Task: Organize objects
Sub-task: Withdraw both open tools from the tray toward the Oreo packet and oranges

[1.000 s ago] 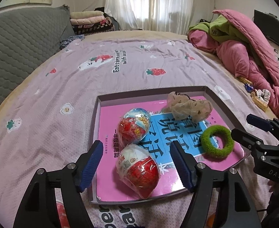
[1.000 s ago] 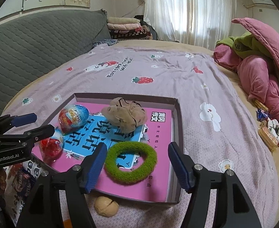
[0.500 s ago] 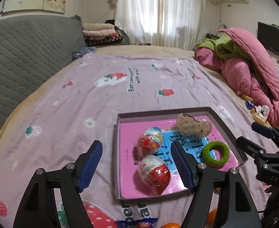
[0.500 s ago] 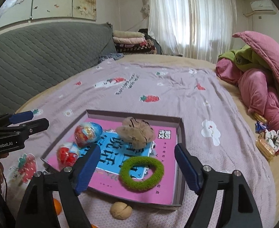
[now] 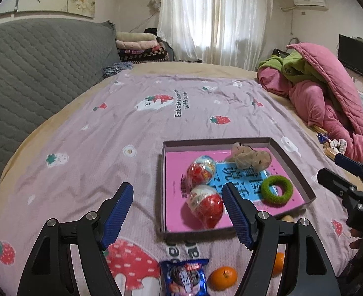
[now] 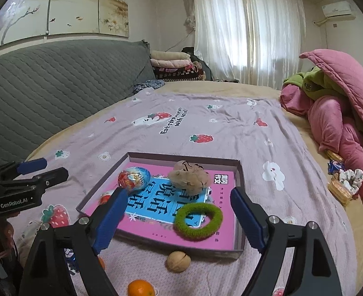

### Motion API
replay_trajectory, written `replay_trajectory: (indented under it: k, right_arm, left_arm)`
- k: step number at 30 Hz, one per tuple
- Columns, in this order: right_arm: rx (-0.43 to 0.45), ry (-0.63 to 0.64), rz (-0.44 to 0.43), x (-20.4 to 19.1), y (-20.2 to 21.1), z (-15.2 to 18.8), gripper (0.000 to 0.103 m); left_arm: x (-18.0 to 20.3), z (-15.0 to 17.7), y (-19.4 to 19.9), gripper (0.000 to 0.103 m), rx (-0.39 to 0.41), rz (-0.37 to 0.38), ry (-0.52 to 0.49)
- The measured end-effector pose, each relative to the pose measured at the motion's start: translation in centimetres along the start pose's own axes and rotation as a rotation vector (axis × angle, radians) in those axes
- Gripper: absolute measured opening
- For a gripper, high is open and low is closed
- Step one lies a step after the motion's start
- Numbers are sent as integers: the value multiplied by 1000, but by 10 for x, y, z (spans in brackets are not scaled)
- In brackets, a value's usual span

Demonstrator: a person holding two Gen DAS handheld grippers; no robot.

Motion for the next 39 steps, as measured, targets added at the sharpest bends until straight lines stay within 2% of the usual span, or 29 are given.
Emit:
replay_trajectory:
  k: [14,25,39]
  right_arm:
    - [0,12,-11,-21,33,13,85]
    - [-4,15,-14,-28,48,21,85]
    - [-8,14,-10,-26,63,34,87]
  left_arm:
    - [-5,35,31,76,-25,-16,17]
    - [-10,40,56,76,-10,-25,31]
    - [4,58,65,76,-31,-22,3]
Point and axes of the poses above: each gripper's, at about its wrist camera, not at the fingertips, and y roughly against the way its jaws point, x to its right, z to its underside, the point moved 6 cm from there along -y, roughly the way its jaws point, and after that the axes turned 3 degrees about -x, right-handed, at the moved point
